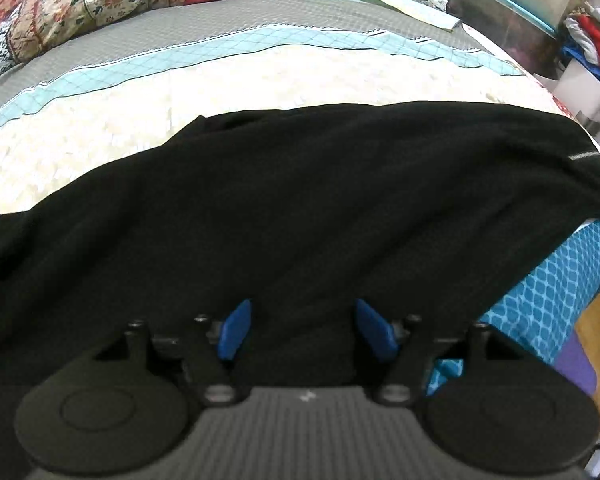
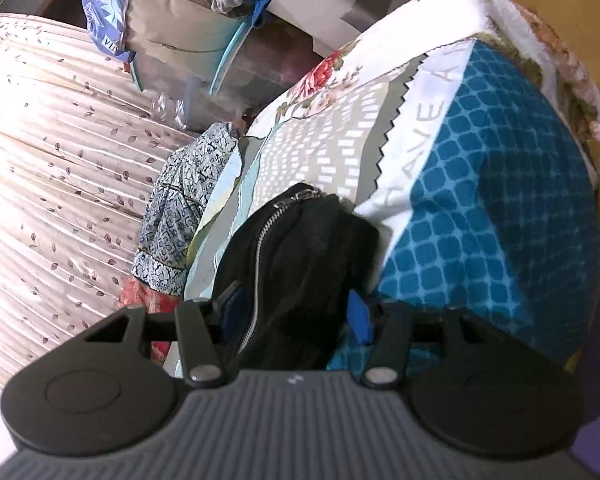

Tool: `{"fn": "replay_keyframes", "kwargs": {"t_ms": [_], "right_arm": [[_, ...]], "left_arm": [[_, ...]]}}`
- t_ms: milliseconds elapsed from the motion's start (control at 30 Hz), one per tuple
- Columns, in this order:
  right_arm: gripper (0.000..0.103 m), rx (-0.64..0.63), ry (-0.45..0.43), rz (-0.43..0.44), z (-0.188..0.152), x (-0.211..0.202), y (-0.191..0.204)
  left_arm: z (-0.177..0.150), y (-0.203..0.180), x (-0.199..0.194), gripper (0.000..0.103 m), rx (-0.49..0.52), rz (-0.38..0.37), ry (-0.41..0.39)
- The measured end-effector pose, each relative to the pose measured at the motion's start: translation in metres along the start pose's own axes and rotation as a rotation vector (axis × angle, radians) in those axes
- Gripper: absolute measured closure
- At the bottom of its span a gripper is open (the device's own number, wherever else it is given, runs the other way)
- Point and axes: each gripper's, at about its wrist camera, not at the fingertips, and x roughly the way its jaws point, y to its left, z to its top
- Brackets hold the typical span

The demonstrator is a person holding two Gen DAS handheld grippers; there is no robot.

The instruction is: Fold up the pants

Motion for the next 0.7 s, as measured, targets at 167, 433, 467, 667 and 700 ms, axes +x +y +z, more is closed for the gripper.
{"fn": "replay_keyframes", "kwargs": {"t_ms": [167, 433, 467, 667, 700], "right_arm": [[0.09, -0.104, -0.026, -0.01, 0.001, -0.003, 0.025], [0.091, -0.548, 0.024, 0.055, -0.037, -0.002, 0.125], [0.091, -0.626, 0.044, 0.065, -0.05, 0.001, 0.141], [0.091, -1.118, 0.27, 0.183, -0.178, 0.031, 0.2], [0.091, -1.194, 0.31, 0.188, -0.202, 0.038, 0.204]], "left_arm": [[0.003, 0.008, -0.008, 0.04, -0.032, -0.039, -0.003], [0.02, 0.053, -0.043, 0.04, -0.266, -0.213, -0.091], [0.022, 0.059, -0.046, 0.04, -0.294, -0.231, -0.1], [0.019, 0.073, -0.04, 0.04, -0.384, -0.276, -0.082], [0.017, 0.073, -0.037, 0.04, -0.387, -0.275, -0.072]]}}
